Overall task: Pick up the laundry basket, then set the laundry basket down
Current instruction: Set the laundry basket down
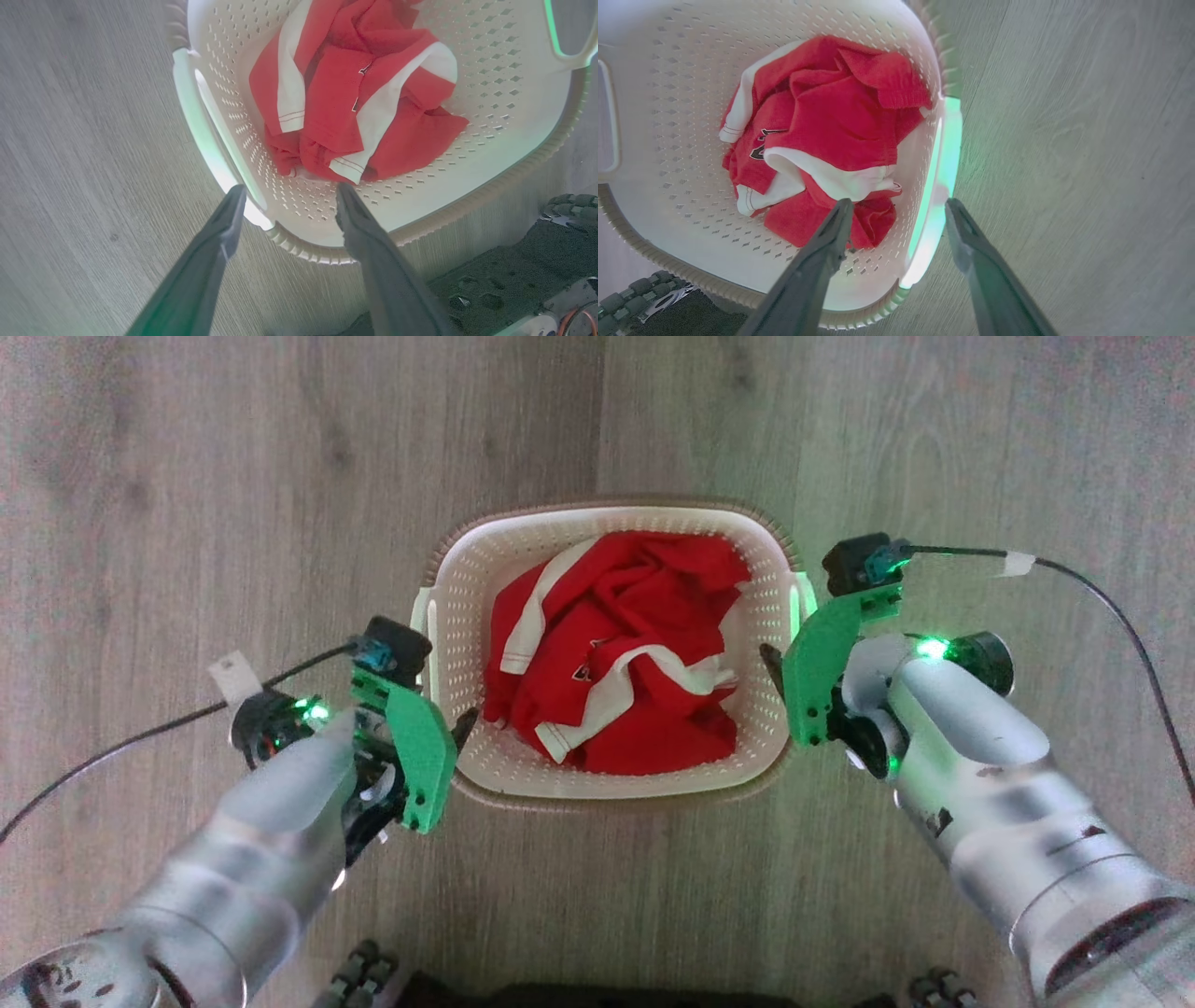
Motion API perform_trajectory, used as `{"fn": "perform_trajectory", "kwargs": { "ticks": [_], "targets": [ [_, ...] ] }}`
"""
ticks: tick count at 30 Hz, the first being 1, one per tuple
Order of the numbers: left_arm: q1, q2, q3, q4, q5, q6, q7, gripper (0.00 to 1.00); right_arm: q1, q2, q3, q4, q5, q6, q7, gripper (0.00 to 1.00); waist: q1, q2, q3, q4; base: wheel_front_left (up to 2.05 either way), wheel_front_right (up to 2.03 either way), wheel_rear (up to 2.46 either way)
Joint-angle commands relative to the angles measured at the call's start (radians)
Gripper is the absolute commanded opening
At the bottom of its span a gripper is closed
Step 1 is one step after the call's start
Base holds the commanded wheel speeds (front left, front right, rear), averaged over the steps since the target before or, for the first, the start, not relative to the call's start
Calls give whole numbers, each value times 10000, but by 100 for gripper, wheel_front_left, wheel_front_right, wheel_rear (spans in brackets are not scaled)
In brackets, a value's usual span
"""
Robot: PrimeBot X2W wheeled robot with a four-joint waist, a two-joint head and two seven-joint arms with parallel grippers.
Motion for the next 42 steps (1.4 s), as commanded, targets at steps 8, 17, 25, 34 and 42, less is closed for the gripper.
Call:
{"fn": "perform_trajectory", "kwargs": {
  "ticks": [8, 17, 25, 34, 42],
  "targets": [
    [256, 260, 97, 67, -134, 9, -197, 100, 580, 239, 215, -38, 130, 69, 23, 100, 0, 0, -530, -65, 0, 0, 0],
    [478, 295, 97, 183, -240, 9, -559, 100, 830, 239, 340, -27, 294, 69, 12, 100, 0, 0, -1216, -149, 0, 0, 0],
    [627, 349, 148, 652, -416, 9, -1773, 100, 1271, 239, 562, -512, 826, 69, -488, 100, 0, 0, -2395, -463, 0, 0, 0],
    [486, 785, 1700, -326, 270, 736, -2262, 100, 1546, 239, 470, -1204, 1119, 69, -3171, 100, 0, 0, -3854, -901, 0, 0, 0],
    [2274, 1751, 5201, -4576, 2952, 2081, -2266, 100, 1534, 239, -496, -1740, 502, 69, -4749, 100, 0, 0, -4835, -1206, 0, 0, 0]
  ]
}}
